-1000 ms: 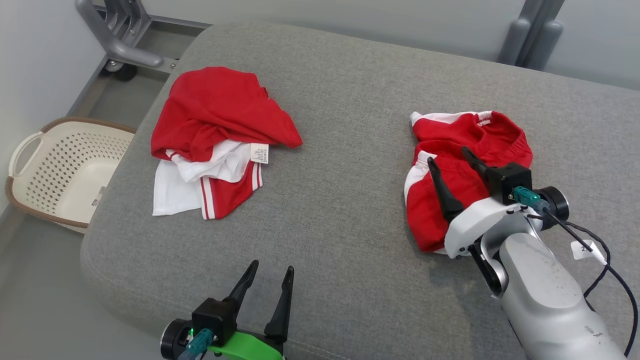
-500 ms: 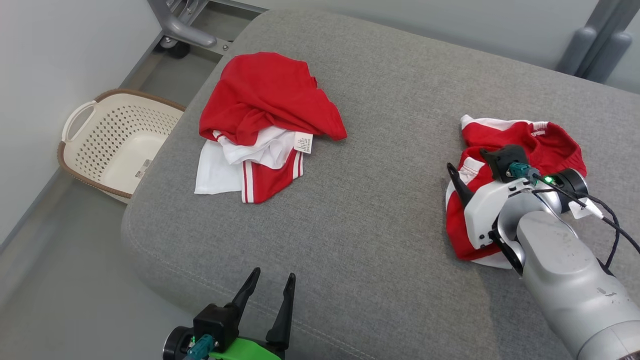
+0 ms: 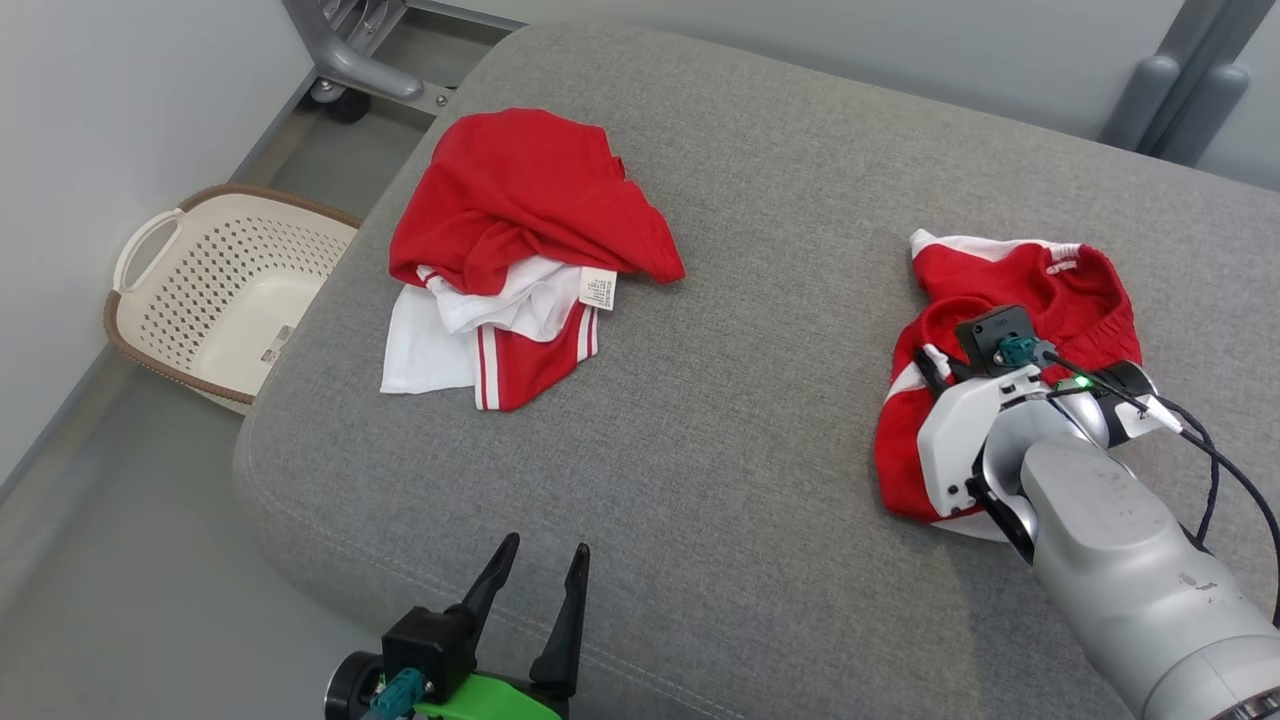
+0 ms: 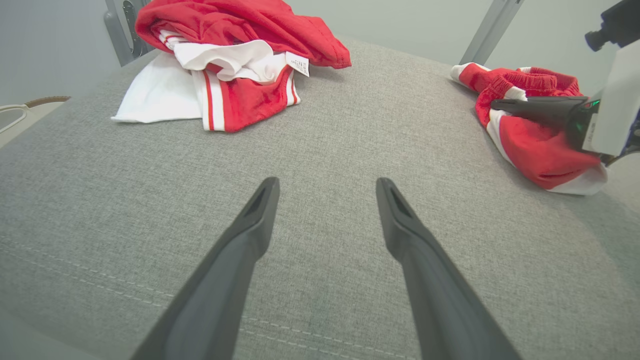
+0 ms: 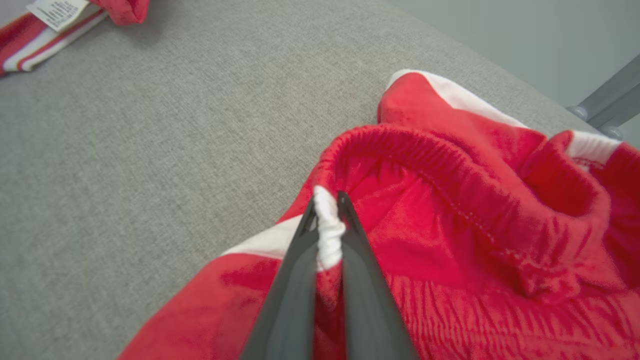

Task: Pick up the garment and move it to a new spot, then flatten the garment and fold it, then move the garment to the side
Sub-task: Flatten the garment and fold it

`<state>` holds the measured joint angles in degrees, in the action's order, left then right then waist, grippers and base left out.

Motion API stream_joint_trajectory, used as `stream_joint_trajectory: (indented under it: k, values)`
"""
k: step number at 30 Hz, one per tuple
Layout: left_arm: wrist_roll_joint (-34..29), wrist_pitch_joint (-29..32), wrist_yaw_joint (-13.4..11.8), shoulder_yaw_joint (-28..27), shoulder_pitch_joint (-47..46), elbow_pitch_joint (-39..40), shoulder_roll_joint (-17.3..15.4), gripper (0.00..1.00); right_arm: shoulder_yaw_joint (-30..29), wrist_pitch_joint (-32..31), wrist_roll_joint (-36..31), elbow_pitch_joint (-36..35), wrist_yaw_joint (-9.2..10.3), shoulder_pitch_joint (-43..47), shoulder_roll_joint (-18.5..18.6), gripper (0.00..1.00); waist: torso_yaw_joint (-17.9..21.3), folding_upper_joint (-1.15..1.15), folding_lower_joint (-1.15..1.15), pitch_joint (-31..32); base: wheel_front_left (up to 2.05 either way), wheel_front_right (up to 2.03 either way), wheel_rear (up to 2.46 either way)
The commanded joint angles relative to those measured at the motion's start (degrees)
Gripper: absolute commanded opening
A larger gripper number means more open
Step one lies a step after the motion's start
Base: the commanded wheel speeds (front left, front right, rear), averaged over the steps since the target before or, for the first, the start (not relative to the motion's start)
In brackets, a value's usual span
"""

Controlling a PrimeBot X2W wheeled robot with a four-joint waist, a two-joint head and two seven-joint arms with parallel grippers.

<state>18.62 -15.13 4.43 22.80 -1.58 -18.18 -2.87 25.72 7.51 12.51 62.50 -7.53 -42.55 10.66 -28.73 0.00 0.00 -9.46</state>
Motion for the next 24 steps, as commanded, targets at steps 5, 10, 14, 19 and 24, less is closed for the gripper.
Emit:
stream_joint_trajectory:
  k: [5, 10, 14, 19, 24]
  values:
    - [0.38, -0.03, -0.08, -0.52, 0.25, -0.01, -0.04, 1.00, 1.86, 4.34, 4.30, -3.56, 0.08, -1.99, -0.67, 0.00, 0.25, 0.00, 0.00, 0.65, 0.00, 0.00, 0.00]
    - [-0.18, -0.03, 0.22, -1.50, 0.77, -0.71, -0.04, 1.00, 2.45, 7.34, 8.87, -11.50, 0.08, -5.65, -1.70, 0.00, 1.04, 0.00, 0.00, 1.40, 0.00, 0.00, 0.00]
    - [-0.37, -0.03, 0.44, -1.91, 0.88, -1.23, -0.04, 1.00, 1.33, 7.69, 12.96, -22.78, 0.08, -8.36, -1.48, 0.00, 2.29, 0.00, 0.00, 1.79, 0.00, 0.00, 0.00]
    - [-0.46, -0.04, 0.65, -2.08, 0.02, -1.36, -0.05, 1.00, -1.63, 7.66, 14.12, -32.84, 0.07, -4.25, 0.43, 0.00, 4.14, 0.00, 0.00, 2.53, 0.00, 0.00, 0.00]
    - [-0.01, -0.04, 0.54, -2.17, 0.39, -1.51, -0.05, 1.00, 0.10, 7.68, 16.32, -33.90, 0.08, 3.65, 4.19, 0.00, 6.81, 0.00, 0.00, 3.15, 0.00, 0.00, 0.00]
